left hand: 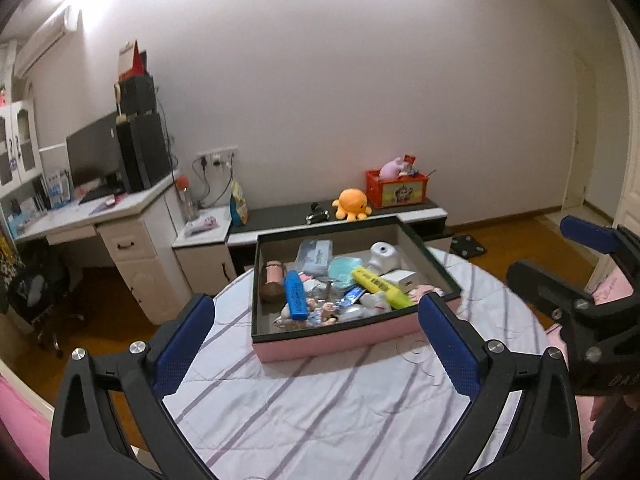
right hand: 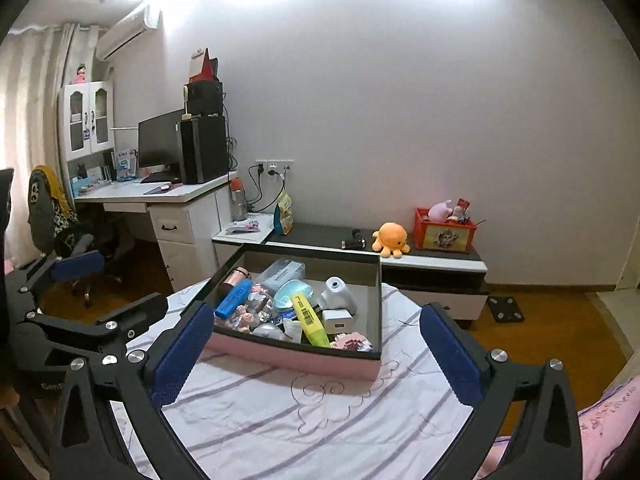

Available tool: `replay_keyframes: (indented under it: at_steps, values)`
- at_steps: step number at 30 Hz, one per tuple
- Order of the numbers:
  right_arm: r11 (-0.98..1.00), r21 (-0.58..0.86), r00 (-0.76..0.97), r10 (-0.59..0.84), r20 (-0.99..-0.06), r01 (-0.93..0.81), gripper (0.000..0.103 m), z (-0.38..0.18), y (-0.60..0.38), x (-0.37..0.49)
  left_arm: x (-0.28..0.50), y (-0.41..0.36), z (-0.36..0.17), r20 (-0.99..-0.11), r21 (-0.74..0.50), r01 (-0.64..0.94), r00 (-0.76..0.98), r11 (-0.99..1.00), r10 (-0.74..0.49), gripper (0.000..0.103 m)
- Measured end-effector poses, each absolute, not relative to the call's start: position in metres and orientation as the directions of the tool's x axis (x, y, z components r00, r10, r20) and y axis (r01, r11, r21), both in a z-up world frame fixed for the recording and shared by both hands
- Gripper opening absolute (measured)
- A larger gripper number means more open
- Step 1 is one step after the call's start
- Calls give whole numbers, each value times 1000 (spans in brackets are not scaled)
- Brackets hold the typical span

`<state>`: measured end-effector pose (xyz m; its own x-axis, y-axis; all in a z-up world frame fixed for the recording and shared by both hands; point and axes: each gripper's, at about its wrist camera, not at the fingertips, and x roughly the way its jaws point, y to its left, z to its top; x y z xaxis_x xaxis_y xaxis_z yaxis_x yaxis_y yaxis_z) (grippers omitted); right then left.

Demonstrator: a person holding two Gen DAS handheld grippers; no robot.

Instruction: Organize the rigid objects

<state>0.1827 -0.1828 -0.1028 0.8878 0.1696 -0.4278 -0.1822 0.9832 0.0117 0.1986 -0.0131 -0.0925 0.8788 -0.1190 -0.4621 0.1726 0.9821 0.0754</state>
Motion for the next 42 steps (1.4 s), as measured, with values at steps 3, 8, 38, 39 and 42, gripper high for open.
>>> replay_keyframes:
  at_steps: [3,8,38,39,42]
  values:
    - [986,16,898,158,-409,-166,103,-99,-186,165,177,-14,-84,-430,74,161,895,984,-114,103]
    - [987,15,917,155,-367,-161,103,-89,-186,137,146,-14,-74,-384,68,137,918,988,-101,103]
    - [983,28,965,185,-187,-183,103,-34,-173,44,33,-3,-1,-138,94,46,990,995,-33,103]
    - [983,26,965,185,-184,-183,103,-32,-172,44,33,-3,1,-133,93,47,991,995,-34,103]
    - [983,20,970,185,-157,-185,103,-26,-171,39,27,0,7,-98,88,42,995,995,-34,103]
